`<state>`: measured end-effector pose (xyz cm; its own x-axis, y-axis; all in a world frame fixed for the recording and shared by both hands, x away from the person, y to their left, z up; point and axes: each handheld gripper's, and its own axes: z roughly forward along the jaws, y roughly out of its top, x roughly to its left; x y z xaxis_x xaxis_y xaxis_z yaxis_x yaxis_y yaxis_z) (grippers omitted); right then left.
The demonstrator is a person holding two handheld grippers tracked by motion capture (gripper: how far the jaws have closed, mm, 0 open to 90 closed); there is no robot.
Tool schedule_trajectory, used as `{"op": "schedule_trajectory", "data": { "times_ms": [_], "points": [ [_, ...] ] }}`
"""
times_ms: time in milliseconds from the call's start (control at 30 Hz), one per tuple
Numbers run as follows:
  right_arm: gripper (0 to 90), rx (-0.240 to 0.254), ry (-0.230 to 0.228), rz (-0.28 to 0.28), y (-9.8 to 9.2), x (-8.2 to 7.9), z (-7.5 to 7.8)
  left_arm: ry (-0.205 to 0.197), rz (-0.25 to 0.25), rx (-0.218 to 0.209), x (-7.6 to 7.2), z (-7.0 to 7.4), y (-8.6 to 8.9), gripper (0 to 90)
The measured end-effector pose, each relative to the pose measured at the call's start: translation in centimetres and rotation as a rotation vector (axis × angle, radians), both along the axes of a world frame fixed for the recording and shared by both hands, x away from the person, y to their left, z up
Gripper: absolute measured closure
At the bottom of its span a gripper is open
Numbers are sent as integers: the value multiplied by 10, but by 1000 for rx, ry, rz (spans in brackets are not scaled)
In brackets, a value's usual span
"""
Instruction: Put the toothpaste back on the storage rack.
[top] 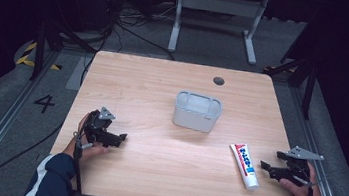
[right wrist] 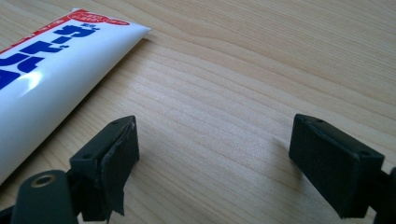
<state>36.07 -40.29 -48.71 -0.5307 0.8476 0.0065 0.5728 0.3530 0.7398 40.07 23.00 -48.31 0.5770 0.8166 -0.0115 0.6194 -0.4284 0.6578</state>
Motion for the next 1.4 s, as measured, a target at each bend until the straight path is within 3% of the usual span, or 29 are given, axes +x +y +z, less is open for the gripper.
{"op": "schedule_trajectory", "data": {
  "times_ms": [133,233,1067,1400],
  "points": [
    [163,-1,0,0,0,0,0,-17,-40,10,0,0,4,1],
    [163,0,0,0,0,0,0,-3,-33,-1,-1,0,4,1],
    [164,-4,1,7,-2,-3,0,-3,-40,0,0,0,4,1],
    [188,-27,35,9,0,-6,4,-2,-43,0,1,0,5,1]
  ]
}}
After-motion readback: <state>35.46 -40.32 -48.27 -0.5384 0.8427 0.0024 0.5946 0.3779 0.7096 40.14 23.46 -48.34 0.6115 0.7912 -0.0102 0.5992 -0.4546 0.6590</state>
